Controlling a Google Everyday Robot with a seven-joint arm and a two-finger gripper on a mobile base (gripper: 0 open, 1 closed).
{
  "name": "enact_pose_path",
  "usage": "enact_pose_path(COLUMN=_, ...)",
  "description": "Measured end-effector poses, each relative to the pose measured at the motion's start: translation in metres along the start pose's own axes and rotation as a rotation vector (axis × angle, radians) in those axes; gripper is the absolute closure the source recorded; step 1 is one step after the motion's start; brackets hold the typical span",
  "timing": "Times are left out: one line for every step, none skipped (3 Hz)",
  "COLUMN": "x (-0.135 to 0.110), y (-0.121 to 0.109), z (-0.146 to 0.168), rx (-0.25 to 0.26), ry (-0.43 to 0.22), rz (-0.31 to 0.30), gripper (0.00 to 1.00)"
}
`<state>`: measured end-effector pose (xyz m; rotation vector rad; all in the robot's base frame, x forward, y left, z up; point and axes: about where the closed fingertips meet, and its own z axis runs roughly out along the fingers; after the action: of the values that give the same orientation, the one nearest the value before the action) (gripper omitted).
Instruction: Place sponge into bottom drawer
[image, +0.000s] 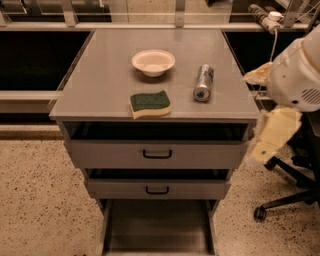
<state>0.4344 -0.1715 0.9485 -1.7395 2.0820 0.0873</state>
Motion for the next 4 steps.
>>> enact_pose_path(x=-0.063, y=0.005, z=0.04, rx=-0.057, ry=-0.18, rz=-0.06, gripper=0.0)
enact_pose_path(x=-0.069, y=0.006, z=0.037, rx=-0.051, ry=-0.196, rz=-0.059, gripper=0.0)
enact_pose_path(x=-0.069, y=-0.001, z=0.04, rx=-0.049, ry=-0.21, rz=-0.041, gripper=0.0)
enact_pose_path(x=-0.084, y=-0.032, z=0.06, rx=-0.075, ry=-0.225, rz=-0.094, gripper=0.0)
